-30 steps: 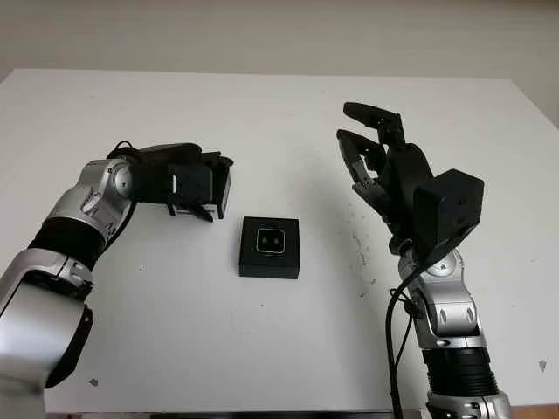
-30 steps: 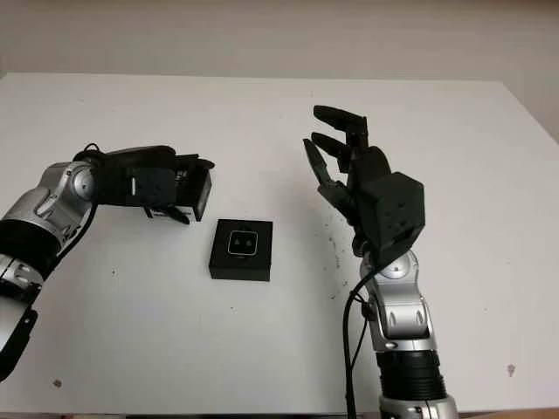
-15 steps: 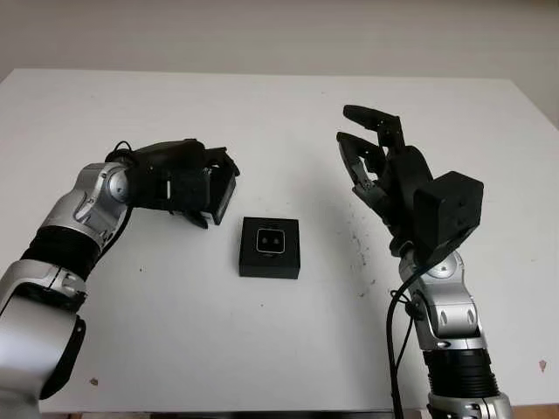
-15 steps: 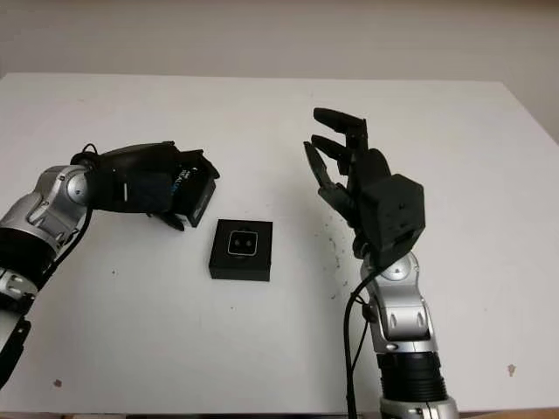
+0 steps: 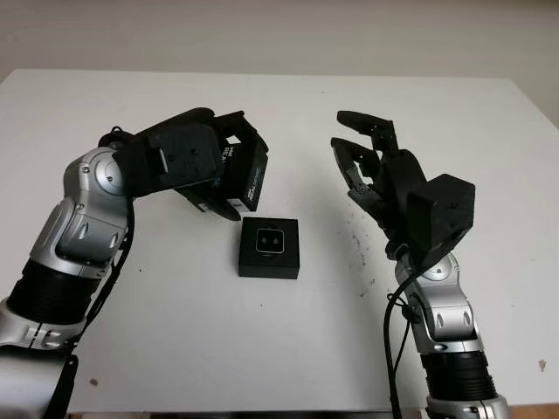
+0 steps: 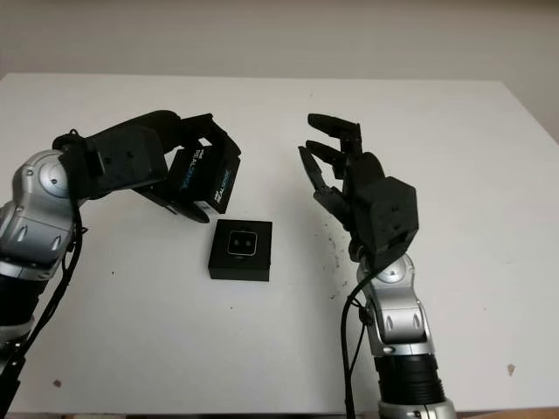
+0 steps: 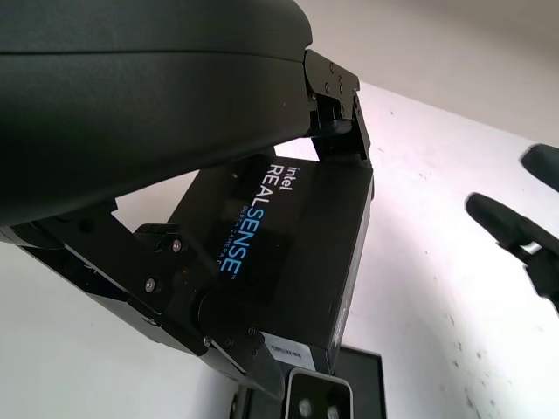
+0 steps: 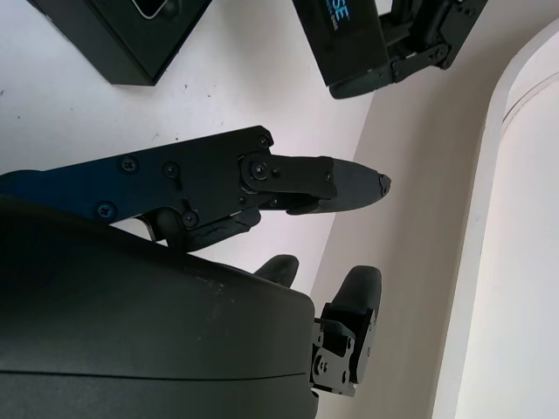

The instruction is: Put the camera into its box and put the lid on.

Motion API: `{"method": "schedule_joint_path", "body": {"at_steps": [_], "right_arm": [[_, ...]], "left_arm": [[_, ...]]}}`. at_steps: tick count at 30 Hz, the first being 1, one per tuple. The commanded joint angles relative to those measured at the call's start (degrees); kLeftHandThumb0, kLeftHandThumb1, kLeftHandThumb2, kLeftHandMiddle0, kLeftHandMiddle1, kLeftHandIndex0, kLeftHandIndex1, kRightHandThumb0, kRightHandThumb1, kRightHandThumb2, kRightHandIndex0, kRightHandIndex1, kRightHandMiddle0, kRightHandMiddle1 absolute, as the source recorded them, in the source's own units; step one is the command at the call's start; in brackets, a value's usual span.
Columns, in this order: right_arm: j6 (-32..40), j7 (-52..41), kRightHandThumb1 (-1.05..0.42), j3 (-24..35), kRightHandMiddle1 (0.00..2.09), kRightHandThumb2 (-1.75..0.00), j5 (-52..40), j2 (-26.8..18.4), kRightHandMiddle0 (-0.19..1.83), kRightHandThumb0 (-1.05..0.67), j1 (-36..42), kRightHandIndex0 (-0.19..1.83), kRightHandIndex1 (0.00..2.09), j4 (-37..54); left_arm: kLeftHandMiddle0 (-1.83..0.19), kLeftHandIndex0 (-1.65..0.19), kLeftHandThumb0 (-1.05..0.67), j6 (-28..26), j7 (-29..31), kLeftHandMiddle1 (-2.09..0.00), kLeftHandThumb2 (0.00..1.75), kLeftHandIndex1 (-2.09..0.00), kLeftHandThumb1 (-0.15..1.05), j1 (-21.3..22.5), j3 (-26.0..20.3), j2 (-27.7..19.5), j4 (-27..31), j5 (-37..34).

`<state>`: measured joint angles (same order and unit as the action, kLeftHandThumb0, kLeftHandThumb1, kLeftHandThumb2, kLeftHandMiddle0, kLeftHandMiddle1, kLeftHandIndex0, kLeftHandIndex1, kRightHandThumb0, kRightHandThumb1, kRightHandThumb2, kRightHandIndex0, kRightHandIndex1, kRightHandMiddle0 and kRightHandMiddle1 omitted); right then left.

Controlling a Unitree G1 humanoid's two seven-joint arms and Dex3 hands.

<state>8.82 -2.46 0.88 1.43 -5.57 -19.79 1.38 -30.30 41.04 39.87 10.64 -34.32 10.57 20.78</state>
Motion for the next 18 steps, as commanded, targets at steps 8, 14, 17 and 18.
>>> {"method": "schedule_joint_path", "body": {"at_steps": [8, 14, 17, 18], "right_arm": [[0.35, 1.50, -1.05, -0.41, 1.06, -0.36, 0.70, 1.08, -0.17, -0.48, 0.45, 0.02, 0.77, 1.09], [-1.25, 3.44, -1.05, -0.91, 0.79, -0.43, 2.10, 1.95, -0.19, -0.54, -0.11, -0.08, 0.61, 1.35], [-2.55, 2.82, -1.05, -1.57, 0.45, -0.51, 2.88, 1.40, -0.18, -0.62, -0.42, -0.14, 0.35, 1.06], [-3.50, 2.91, -1.05, -1.92, 0.34, -0.52, 3.61, 1.15, -0.17, -0.66, -0.48, -0.14, 0.25, 0.84]], "left_arm": [[-0.44, -0.32, -0.24, -16.16, 10.78, -1.48, 0.06, -1.40, 0.94, 3.23, 4.68, -7.29, 7.27, 1.76], [-0.43, -0.34, -0.23, -23.22, 13.24, -1.53, 0.06, -1.42, 0.95, 5.73, 6.61, -8.07, 5.88, -0.30], [-0.41, -0.34, -0.25, -24.58, 11.71, -1.57, 0.05, -1.46, 0.95, 6.13, 7.92, -7.39, 5.80, -0.39], [-0.41, -0.33, -0.24, -24.47, 10.88, -1.55, 0.05, -1.47, 0.95, 5.81, 7.72, -6.84, 5.88, -0.81]]}}
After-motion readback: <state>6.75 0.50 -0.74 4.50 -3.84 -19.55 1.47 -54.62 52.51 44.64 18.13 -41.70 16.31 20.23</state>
